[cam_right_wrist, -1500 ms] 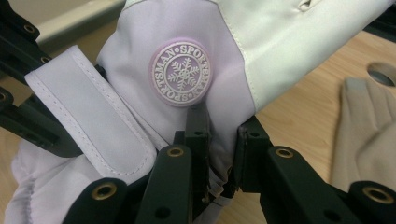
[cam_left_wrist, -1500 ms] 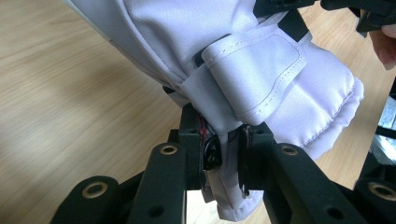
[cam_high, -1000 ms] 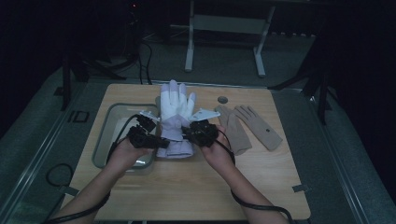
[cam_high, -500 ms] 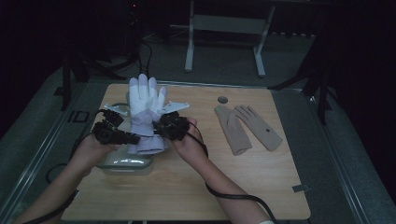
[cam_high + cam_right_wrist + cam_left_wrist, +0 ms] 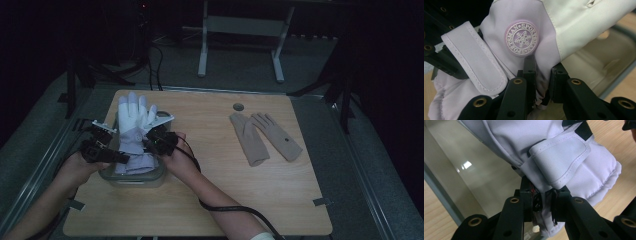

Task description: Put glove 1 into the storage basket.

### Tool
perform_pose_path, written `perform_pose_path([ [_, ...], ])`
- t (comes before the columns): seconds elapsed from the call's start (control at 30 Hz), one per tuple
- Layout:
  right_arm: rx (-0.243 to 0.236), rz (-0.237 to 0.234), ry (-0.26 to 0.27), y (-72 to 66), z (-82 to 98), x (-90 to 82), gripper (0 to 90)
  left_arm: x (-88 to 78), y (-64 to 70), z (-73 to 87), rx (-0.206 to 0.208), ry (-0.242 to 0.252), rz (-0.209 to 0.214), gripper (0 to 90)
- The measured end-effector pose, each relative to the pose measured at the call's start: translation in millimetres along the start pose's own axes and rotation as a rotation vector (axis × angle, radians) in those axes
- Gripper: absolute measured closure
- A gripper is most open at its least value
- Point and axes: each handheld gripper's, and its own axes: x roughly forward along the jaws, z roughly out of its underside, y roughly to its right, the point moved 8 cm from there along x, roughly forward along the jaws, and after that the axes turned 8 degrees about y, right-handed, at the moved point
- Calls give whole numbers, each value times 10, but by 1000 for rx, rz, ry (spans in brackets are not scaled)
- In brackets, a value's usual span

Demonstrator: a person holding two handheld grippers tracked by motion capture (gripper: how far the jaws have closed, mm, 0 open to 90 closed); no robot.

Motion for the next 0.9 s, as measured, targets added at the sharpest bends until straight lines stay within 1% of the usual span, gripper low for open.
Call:
perform_pose_path([
  [0.1,26,-5,-38,5,143,90,782,103,-18,70,-13,-27,6,754],
  [0.13,32,-8,-45,9,177,105,781,135,-23,93,-11,-39,7,754],
  [0.23,70,-27,-73,39,304,154,781,214,-31,136,-4,-66,7,753],
  [0.27,72,-27,-82,44,326,162,780,249,-28,148,-13,-72,8,752],
  [0.37,80,-22,-123,61,405,192,779,320,-32,186,-18,-87,13,749],
  [0.43,99,-24,-141,72,422,205,778,350,-45,204,-36,-86,17,742],
  [0.47,91,-21,-149,74,422,209,776,362,-48,211,-39,-85,18,734],
  [0.53,98,-20,-177,76,424,224,766,379,-61,229,-40,-97,14,716],
  [0.57,102,-21,-189,76,426,231,756,400,-63,241,-53,-99,16,706],
  [0.6,107,-20,-212,82,431,243,745,411,-67,249,-61,-102,24,703],
  [0.63,104,-19,-223,84,430,248,729,413,-78,255,-58,-106,28,702],
  [0.7,98,-14,-231,84,418,248,696,417,-81,257,-69,-105,29,701],
  [0.73,90,-15,-231,85,405,240,663,417,-82,257,-72,-106,29,696],
  [0.77,85,-15,-228,84,392,234,616,420,-81,257,-78,-106,28,692],
  [0.8,66,-10,-222,90,373,224,510,427,-78,259,-79,-109,25,691],
  [0.83,38,-2,-223,104,355,215,487,433,-79,259,-85,-112,23,682],
  [0.87,30,-22,-223,97,343,207,429,436,-82,258,-87,-113,21,673],
  [0.9,30,-32,-218,94,331,198,387,442,-86,252,-89,-110,15,660],
])
